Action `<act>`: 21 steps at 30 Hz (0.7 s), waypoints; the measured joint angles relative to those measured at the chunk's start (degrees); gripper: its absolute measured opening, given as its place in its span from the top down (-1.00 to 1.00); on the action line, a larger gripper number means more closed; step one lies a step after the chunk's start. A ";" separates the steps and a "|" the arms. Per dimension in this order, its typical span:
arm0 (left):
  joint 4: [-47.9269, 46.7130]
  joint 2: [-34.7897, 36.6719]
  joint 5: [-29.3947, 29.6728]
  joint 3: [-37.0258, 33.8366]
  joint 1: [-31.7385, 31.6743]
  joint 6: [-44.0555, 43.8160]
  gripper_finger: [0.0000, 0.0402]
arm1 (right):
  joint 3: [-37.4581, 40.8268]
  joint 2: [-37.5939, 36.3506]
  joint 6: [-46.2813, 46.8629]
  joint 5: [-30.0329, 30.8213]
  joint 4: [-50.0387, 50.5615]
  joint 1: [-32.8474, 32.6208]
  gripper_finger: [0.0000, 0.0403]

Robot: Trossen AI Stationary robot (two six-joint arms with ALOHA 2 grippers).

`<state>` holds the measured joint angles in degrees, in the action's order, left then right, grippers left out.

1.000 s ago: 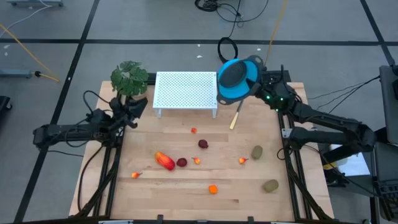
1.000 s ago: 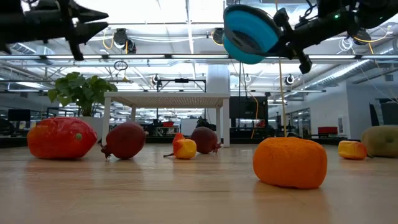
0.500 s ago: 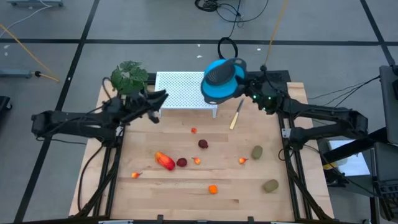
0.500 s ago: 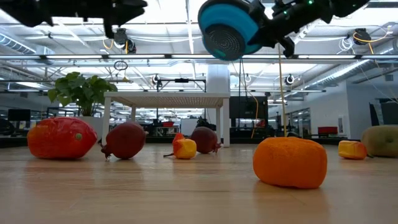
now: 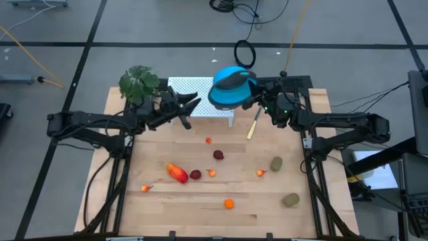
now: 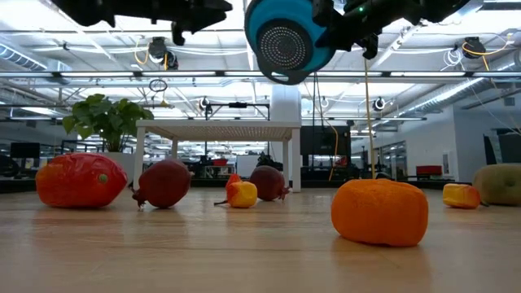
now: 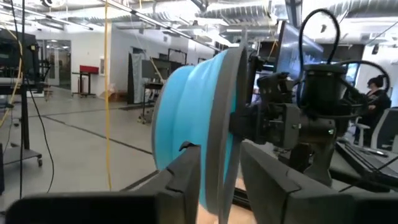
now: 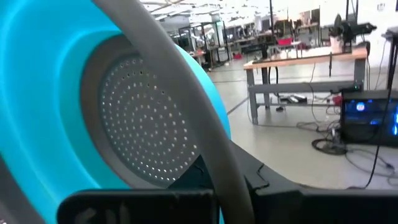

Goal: Pick & Place Fruit
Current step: Put the strainer bowl on the shelf

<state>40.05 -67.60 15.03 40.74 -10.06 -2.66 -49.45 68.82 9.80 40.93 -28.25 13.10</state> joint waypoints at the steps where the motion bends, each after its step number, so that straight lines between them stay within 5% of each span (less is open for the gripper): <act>1: -0.04 -0.96 0.07 0.71 -0.18 -0.02 0.32 | 0.00 0.32 -0.54 0.06 -0.52 -0.14 1.00; 11: 0.05 -8.46 3.42 7.52 0.25 4.47 -0.30 | 0.00 0.50 -2.10 6.05 -0.28 -0.45 1.00; 21: -0.03 -14.66 11.56 13.07 0.50 7.10 -0.42 | 0.00 0.50 -1.55 5.79 -1.63 -0.51 1.00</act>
<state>40.02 -82.26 26.59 53.80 -9.56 4.44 -49.45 69.32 8.25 46.72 -29.88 12.59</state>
